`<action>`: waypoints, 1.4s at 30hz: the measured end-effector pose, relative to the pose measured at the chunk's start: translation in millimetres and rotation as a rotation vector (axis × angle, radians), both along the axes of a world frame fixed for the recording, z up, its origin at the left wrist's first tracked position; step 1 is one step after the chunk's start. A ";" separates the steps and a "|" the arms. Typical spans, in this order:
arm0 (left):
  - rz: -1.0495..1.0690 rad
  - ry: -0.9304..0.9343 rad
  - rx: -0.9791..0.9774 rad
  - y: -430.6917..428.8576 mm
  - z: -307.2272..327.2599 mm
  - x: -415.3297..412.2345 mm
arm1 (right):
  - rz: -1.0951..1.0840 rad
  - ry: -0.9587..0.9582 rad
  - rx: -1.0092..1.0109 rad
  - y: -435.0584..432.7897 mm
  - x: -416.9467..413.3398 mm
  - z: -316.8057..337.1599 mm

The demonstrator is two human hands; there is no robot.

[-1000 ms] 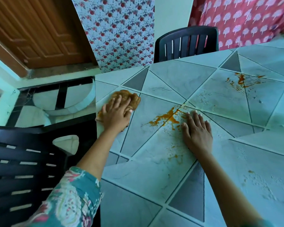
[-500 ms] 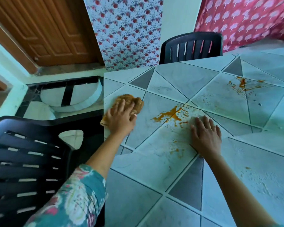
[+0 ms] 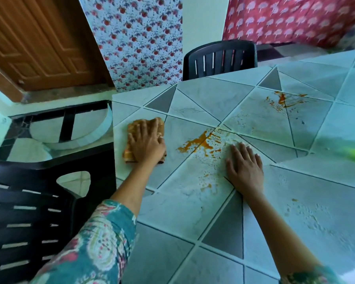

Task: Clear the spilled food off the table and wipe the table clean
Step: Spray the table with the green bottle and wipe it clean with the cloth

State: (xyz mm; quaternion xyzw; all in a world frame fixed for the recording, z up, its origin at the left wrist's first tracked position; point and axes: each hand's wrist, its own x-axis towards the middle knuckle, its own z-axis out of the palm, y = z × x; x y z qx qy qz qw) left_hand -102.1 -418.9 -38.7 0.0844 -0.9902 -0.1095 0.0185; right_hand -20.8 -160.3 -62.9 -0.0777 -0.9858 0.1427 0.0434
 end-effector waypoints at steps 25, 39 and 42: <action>-0.018 -0.001 -0.025 63.5 -6.4 27.4 | 0.031 0.003 -0.045 3.2 -3.8 -6.2; -0.118 -0.029 -0.048 87.7 -6.8 44.0 | 0.010 -0.087 0.026 58.1 13.6 6.1; -0.050 -0.054 0.026 103.4 -1.8 -10.2 | 0.017 -0.065 -0.004 63.2 20.5 -0.6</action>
